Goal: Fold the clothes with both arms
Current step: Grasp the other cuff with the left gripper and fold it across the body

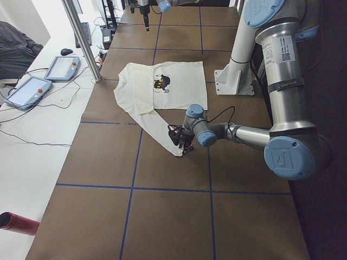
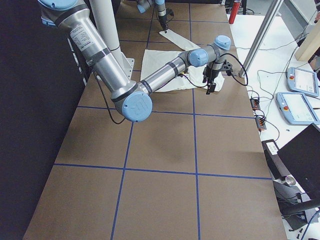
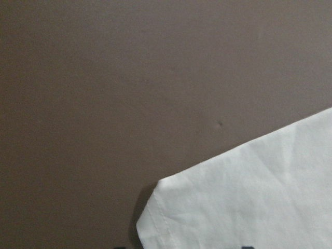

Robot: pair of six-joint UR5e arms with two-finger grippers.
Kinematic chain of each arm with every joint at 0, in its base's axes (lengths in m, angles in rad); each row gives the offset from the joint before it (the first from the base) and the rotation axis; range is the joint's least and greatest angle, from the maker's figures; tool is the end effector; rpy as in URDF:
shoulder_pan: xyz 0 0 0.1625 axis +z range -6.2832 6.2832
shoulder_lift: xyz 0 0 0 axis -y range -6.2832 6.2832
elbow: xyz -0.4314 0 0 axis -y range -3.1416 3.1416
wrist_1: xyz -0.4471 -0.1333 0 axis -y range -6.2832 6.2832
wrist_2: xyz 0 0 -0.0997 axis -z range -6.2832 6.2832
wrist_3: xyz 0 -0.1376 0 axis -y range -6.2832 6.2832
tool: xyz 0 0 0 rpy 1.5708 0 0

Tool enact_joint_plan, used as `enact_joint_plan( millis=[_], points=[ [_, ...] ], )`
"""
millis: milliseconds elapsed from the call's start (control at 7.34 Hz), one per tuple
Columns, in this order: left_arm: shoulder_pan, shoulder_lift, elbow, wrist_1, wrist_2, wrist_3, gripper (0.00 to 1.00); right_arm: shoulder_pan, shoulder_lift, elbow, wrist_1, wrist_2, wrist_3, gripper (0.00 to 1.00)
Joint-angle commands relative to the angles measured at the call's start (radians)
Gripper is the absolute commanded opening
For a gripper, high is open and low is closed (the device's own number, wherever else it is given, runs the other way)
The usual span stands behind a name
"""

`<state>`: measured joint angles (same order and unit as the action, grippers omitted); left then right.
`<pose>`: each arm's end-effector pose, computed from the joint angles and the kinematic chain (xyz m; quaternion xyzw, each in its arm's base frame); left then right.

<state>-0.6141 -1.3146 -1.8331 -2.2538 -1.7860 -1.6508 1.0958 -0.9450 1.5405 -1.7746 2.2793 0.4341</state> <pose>0.3489 -0.3732 0.6174 -0.0089 0.3506 -0.2842 0.8923 -0.3063 -0.6913 0.3199 0.0146 -0.3858 -0.0863 0.9184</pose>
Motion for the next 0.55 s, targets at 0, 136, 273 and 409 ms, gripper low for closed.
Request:
enact_joint_plan(
  millis=[0,136,273,409],
  points=[
    [0.002,-0.008,-0.008,0.000,-0.001,-0.017,0.06,0.002,-0.001,0.000,0.000,0.003,0.000,1.00],
    [0.002,-0.011,-0.008,0.002,-0.001,-0.015,0.00,0.002,-0.001,0.000,0.000,0.003,0.000,1.00],
    [0.002,-0.012,-0.021,0.003,-0.003,-0.015,0.00,0.004,-0.001,0.001,0.001,0.003,0.000,1.00],
    [0.000,-0.017,-0.064,0.034,-0.006,-0.009,0.00,0.004,-0.021,0.021,0.001,-0.001,0.002,1.00]
  ],
)
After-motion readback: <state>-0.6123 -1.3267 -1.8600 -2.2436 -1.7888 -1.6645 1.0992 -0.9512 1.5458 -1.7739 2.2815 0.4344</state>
